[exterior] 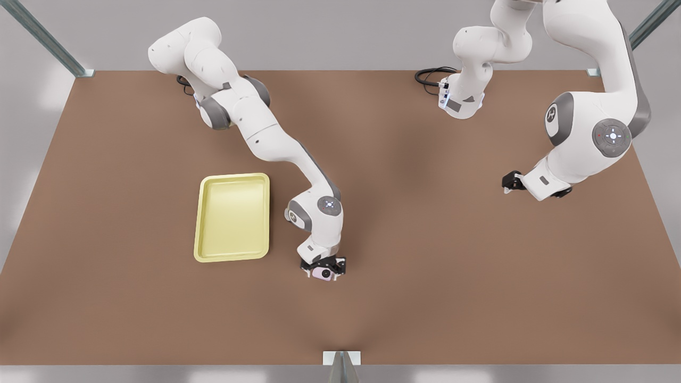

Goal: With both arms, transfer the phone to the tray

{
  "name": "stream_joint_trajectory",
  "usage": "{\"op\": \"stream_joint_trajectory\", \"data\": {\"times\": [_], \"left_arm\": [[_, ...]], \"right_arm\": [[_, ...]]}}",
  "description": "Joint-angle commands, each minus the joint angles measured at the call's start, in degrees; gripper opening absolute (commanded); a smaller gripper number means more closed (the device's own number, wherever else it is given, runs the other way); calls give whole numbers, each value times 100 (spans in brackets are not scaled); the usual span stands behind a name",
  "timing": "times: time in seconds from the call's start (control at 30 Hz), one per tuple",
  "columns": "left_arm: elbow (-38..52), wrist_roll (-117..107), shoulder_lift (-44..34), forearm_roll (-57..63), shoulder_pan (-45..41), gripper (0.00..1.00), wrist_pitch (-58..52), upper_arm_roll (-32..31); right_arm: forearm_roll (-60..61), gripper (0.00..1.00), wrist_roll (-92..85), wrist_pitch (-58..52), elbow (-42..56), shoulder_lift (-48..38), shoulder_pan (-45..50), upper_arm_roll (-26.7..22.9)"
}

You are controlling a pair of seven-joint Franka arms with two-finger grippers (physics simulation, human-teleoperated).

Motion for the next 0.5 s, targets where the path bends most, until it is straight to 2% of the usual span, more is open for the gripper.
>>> {"op": "stream_joint_trajectory", "data": {"times": [0.0, 0.47], "left_arm": [[3, 7, -12, 26, -11, 100, -1, 1], [-6, 7, -12, 26, -11, 100, -19, 1]], "right_arm": [[-3, 100, 1243, 447, -3, 6, -1, 1], [-65, 100, 2518, -203, -539, -328, 192, -87]]}}
